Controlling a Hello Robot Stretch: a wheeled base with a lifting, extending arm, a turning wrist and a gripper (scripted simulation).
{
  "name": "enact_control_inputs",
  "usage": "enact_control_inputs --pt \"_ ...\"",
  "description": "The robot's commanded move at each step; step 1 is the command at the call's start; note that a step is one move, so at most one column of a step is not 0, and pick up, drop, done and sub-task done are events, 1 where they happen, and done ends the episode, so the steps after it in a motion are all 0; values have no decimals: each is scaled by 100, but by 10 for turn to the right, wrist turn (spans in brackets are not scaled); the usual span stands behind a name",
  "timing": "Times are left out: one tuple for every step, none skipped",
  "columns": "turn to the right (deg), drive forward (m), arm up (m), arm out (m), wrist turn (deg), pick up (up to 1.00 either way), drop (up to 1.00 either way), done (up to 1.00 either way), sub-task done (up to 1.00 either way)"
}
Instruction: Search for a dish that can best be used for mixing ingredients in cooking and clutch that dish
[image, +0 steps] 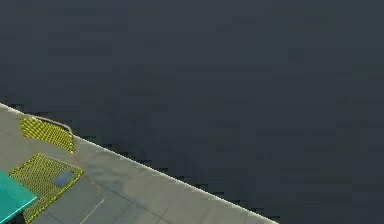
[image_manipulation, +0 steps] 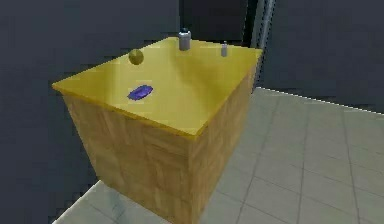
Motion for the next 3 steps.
enact_control_inputs --pt "210 0 0 0 0 0 0 0 0" --pt "0 15 0 0 0 0 0 0 0" --pt "-360 0 0 0 0 0 0 0 0"
